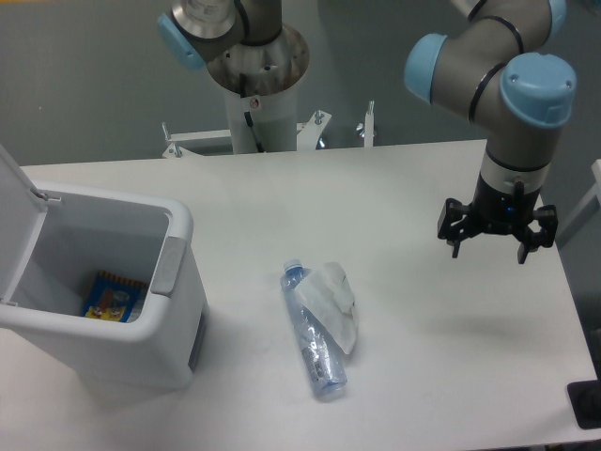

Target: Open the trash can

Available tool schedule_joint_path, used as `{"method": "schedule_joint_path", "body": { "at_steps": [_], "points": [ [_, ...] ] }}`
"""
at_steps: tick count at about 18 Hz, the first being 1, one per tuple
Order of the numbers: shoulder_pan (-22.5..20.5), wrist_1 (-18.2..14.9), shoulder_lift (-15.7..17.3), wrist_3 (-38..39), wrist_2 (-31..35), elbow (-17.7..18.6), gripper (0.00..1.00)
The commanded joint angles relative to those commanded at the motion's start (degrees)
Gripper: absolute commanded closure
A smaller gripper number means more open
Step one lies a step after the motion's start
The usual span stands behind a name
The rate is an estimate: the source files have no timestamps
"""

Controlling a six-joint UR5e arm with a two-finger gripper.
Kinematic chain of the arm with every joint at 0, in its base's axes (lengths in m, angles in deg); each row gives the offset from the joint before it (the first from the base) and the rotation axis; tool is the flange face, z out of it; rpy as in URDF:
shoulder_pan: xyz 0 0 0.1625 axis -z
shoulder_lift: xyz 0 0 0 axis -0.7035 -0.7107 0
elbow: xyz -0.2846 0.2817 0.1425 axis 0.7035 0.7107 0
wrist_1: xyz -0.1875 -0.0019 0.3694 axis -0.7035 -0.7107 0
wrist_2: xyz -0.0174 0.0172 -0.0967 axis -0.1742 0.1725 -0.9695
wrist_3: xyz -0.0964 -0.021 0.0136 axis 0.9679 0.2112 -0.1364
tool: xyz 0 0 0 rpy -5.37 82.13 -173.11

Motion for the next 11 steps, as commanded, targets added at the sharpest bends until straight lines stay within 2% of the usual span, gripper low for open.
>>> {"method": "schedule_joint_path", "body": {
  "at_steps": [4, 11],
  "points": [
    [-0.1, -2.6, 0.1, -2.9, 0.0, -1.1, 0.00],
    [0.5, -2.4, 0.0, -2.8, 3.3, 0.2, 0.00]
  ]
}}
